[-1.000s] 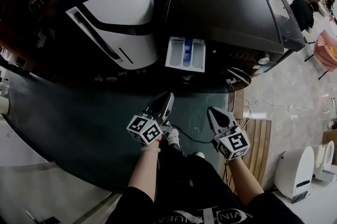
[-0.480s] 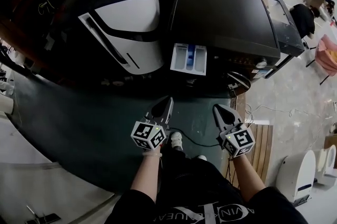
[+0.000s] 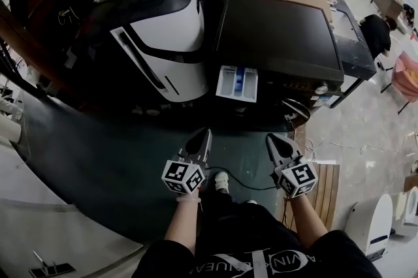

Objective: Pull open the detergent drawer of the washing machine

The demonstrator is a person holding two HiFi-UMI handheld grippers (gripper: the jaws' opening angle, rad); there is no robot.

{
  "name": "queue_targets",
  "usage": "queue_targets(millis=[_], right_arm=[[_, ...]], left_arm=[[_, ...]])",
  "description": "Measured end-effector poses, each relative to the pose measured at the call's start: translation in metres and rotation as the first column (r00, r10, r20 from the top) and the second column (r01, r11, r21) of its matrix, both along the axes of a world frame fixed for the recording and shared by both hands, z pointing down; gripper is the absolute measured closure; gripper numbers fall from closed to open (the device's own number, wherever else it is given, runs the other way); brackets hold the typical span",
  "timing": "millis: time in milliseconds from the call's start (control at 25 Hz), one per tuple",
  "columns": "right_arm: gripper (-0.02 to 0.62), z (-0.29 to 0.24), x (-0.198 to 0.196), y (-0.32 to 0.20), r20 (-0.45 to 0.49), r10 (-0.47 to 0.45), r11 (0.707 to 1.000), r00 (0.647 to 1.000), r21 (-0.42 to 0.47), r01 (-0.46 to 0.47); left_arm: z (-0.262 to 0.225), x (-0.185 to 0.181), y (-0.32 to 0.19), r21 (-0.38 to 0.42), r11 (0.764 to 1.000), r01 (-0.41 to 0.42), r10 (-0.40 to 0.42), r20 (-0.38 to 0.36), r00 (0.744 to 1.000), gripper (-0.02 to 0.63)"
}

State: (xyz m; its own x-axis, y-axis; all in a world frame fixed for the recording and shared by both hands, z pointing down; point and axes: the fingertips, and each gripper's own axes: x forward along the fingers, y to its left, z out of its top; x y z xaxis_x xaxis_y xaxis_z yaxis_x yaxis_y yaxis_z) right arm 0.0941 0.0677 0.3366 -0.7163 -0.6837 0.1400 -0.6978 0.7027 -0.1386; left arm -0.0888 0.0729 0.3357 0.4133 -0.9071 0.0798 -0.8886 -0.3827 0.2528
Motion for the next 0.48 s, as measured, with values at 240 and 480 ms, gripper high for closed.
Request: queue_targets(millis=[240,480], right_arm=[[0.583,-0.02,0.001,0.001,0.009,0.003,1.0,1.0,0.023,-0.004],[0.583,-0.037,0.001,-0.001,0.024,-0.003,0.999,1.0,0.05,0.002]], left_arm=[[-0.02,-0.005,0.008,0.02,0.999,0.032,-0.032,0.002,1.0,0.597],[-0.04,-0.012,0.01,0.049,0.997,0.059,-0.059,-0.011,0.998,0.597]])
